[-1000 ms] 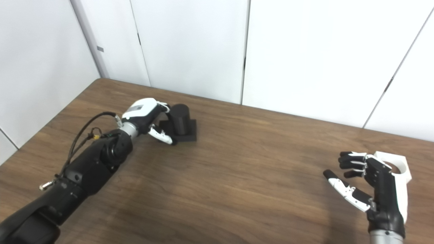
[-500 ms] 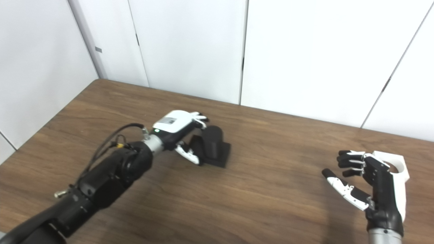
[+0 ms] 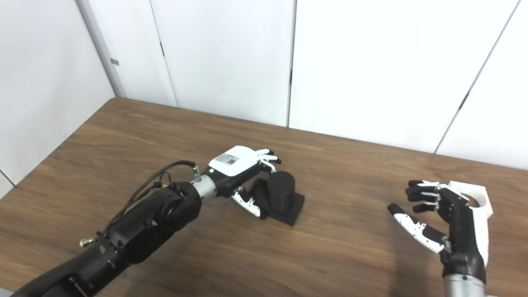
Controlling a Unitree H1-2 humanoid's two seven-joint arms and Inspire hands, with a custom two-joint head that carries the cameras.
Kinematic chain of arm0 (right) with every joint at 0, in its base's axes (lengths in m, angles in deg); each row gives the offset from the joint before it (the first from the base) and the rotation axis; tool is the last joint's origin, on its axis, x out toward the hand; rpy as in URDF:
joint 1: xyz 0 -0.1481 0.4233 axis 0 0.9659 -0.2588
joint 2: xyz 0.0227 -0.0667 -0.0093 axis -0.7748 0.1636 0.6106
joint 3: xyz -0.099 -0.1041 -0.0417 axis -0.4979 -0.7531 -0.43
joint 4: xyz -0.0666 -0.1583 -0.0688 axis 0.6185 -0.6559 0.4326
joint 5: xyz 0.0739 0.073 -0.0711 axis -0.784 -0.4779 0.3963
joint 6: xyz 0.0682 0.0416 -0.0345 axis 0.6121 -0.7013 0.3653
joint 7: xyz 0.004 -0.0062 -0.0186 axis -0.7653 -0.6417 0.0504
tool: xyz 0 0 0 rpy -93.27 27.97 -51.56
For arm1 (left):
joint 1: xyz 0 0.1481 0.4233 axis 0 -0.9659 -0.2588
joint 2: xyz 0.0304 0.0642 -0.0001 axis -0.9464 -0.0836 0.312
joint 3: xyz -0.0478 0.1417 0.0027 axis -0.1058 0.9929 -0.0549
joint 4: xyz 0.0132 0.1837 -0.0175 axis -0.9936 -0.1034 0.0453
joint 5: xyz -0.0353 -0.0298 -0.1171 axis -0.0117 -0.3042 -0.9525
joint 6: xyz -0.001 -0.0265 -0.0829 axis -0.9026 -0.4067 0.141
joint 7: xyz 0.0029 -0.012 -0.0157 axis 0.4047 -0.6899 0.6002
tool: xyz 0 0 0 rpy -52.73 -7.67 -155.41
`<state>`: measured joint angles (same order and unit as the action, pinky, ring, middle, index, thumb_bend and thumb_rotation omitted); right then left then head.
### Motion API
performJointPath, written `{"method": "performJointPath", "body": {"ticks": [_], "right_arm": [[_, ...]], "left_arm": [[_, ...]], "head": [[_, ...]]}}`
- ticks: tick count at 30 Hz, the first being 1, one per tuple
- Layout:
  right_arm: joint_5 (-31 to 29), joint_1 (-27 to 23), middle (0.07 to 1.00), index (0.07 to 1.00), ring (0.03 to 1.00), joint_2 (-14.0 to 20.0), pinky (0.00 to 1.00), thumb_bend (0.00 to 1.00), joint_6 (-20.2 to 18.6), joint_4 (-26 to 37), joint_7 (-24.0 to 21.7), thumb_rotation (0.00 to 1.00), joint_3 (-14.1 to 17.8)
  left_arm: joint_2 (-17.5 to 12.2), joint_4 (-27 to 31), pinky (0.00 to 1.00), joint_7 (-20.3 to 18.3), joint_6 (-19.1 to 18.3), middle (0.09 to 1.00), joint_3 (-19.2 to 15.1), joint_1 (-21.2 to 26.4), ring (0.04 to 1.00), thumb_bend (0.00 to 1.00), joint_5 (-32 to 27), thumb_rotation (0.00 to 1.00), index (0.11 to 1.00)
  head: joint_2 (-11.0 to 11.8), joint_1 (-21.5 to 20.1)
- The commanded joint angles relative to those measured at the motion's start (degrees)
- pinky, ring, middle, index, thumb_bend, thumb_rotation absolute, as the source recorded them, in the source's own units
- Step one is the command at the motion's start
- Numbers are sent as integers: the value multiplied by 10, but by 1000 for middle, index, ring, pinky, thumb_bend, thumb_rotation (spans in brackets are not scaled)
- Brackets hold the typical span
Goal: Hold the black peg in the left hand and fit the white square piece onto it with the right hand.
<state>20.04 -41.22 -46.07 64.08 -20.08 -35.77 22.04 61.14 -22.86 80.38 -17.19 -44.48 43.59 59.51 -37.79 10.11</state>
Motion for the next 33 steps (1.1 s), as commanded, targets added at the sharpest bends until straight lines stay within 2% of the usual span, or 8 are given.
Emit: {"method": "performJointPath", "body": {"ticks": [1, 11, 17, 23, 24, 26, 33], "right_arm": [[3, -18, 661, 492, 584, 5, 477, 495, 32, 7, 6, 115, 0], [7, -19, 659, 492, 573, 1, 452, 495, 42, 3, 10, 116, -1], [12, -20, 656, 493, 569, -4, 455, 496, 41, 3, 12, 119, -2], [19, -24, 645, 493, 565, -5, 439, 497, 40, 12, 7, 121, -7], [19, -28, 646, 494, 568, 3, 438, 496, 42, 13, -1, 122, -11], [27, -40, 656, 494, 574, 20, 440, 496, 36, 14, -18, 123, -18], [48, -113, 644, 495, 540, 84, 422, 502, -11, 10, -71, 128, -28]], "left_arm": [[14, -6, 873, -38, 29, 895, 39, -17, 960, 523, 18, 72, 490], [24, -17, 839, -51, 62, 890, 70, -17, 946, 522, 15, 76, 490], [21, -26, 848, -88, 77, 901, 91, -7, 950, 521, 3, 79, 491], [11, -29, 865, -118, 78, 895, 99, -2, 950, 522, -9, 77, 491], [6, -30, 869, -119, 83, 895, 100, -1, 950, 522, -11, 76, 491], [-3, -34, 860, -117, 95, 890, 100, 0, 940, 523, -13, 75, 491], [-22, -51, 866, -117, 122, 891, 94, -1, 932, 524, -29, 68, 491]], "head": [[-1, -4], [-9, -37], [-16, -66], [-18, -141], [-15, -171], [-9, -203], [15, -283]]}}
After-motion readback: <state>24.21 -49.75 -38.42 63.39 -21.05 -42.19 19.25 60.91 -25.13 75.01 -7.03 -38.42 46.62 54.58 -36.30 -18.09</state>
